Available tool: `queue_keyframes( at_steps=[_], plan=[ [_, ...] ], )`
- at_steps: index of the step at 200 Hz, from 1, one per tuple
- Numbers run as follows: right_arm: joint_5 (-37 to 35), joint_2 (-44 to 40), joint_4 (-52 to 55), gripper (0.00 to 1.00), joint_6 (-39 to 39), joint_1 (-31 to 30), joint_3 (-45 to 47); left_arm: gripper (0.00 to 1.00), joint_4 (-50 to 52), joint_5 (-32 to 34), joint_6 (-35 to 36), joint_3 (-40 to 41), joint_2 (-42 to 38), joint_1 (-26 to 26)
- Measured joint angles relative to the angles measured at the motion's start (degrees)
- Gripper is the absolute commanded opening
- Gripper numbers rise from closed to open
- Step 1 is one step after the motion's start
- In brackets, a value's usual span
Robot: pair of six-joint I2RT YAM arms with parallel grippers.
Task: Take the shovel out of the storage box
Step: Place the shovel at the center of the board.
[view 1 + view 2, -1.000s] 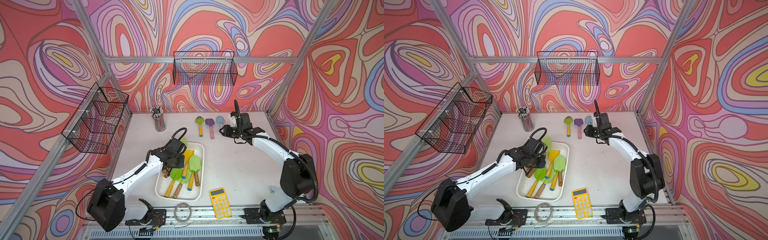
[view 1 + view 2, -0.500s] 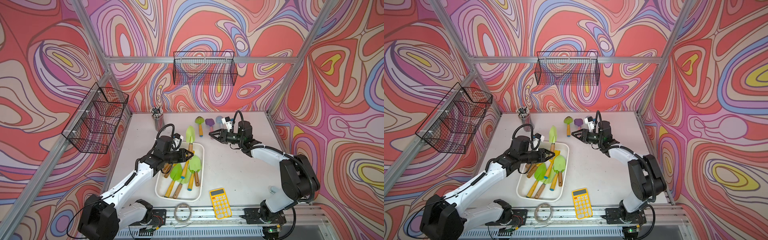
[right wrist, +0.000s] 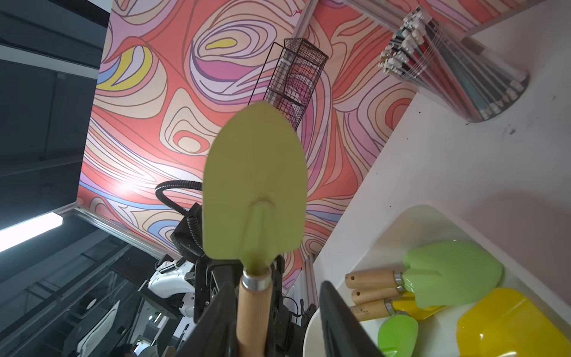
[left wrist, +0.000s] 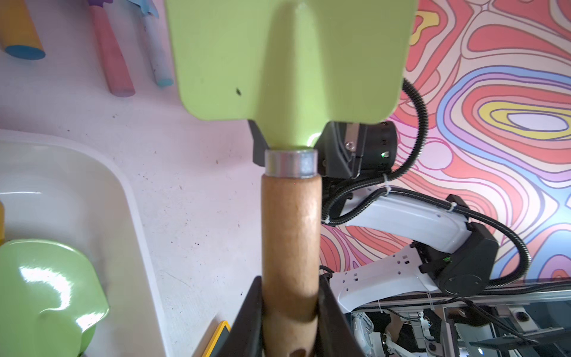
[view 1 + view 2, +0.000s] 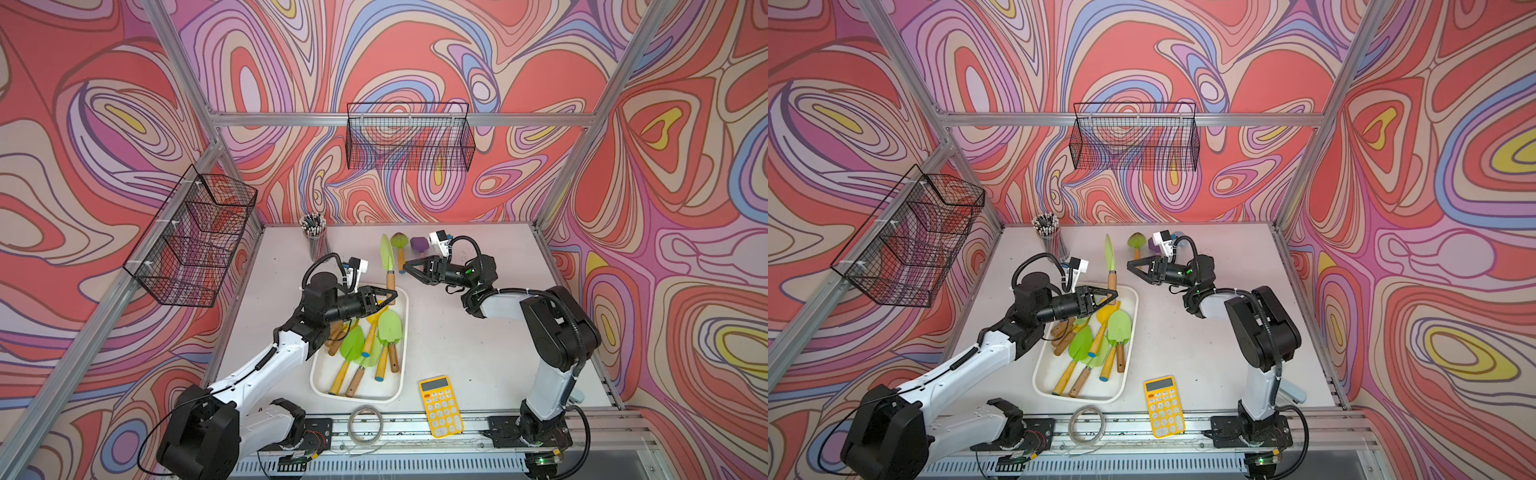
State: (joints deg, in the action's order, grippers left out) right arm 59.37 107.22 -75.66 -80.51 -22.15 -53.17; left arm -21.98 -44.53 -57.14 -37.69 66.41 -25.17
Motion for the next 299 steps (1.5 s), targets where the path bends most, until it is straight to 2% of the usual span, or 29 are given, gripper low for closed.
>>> queue_keyframes(
  at_steps=[63,161,213,223,236,250,262,268,280,287,299],
  plan=[
    [1.3,0.5,-5.8,0.45,-3.8,-3.3,-3.3,0.01,-5.8,-0.7,-3.2,0.0,1.4,0.0],
    [2.5,2.4,-6.6,0.36,-5.6,-4.9,-6.5,0.02,-13.1,-1.9,-6.7,0.5,3.6,0.0],
    [2.8,3.9,-7.1,0.34,-6.1,-5.1,-7.6,0.03,-15.1,-2.2,-7.9,0.8,4.8,-0.3],
    [2.9,4.2,-7.1,0.32,-6.2,-5.3,-7.9,0.04,-15.2,-2.2,-8.0,0.8,5.0,-0.4],
    [2.9,4.2,-7.0,0.24,-6.2,-5.4,-8.0,0.05,-15.6,-2.4,-8.0,0.9,5.3,-0.4],
    [3.0,4.2,-7.0,0.17,-7.3,-5.4,-8.0,0.13,-16.1,-2.5,-7.8,1.0,5.3,-0.5],
    [3.0,4.2,-6.9,0.14,-7.6,-5.4,-8.0,0.35,-16.4,-2.5,-7.5,1.2,5.3,-0.5],
    [3.0,4.2,-6.7,0.13,-7.7,-5.4,-8.0,0.50,-16.4,-2.5,-7.5,1.3,5.3,-0.5],
    [3.0,4.3,-6.6,0.13,-7.6,-5.4,-8.0,0.70,-15.5,-2.3,-6.8,1.3,5.1,-0.5],
    [3.0,4.3,-6.6,0.13,-7.6,-5.4,-8.0,0.77,-13.9,-2.1,-6.1,1.3,4.7,-0.4],
    [3.0,4.3,-6.6,0.13,-7.6,-5.2,-8.0,0.80,-10.0,-1.7,-4.3,1.2,3.5,0.0]
  ],
)
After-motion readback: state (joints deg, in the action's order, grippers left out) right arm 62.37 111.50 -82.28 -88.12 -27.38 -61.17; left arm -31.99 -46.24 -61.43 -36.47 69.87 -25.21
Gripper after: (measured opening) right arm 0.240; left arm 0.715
